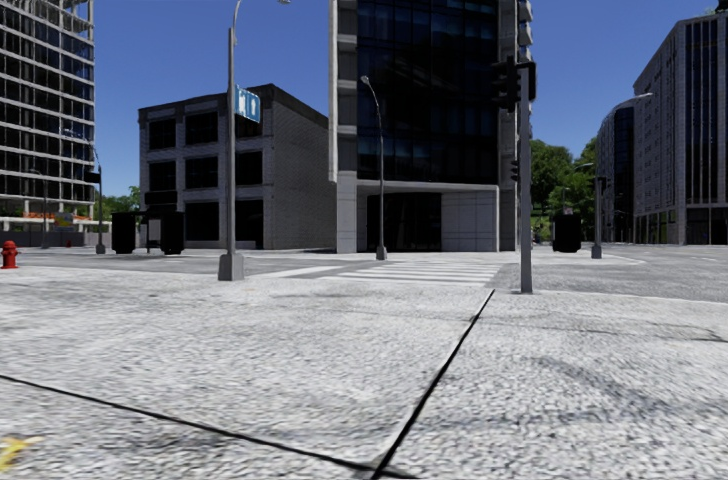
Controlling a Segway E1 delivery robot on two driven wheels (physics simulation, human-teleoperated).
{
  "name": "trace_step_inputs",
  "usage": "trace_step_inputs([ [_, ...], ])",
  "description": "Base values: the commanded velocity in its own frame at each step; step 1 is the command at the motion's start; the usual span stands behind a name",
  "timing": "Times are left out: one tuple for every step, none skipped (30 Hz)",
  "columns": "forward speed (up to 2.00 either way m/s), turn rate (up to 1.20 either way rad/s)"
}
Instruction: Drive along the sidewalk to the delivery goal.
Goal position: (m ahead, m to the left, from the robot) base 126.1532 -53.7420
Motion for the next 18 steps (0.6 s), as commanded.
trace_step_inputs([
  [2.0,0.0],
  [2.0,0.0],
  [2.0,0.0],
  [2.0,0.0],
  [2.0,0.0],
  [2.0,0.0],
  [2.0,0.0],
  [2.0,0.0],
  [2.0,0.0],
  [2.0,0.0],
  [2.0,0.0],
  [2.0,0.0],
  [2.0,0.0],
  [2.0,0.0],
  [2.0,0.0],
  [2.0,0.0],
  [2.0,0.0],
  [2.0,0.0],
])
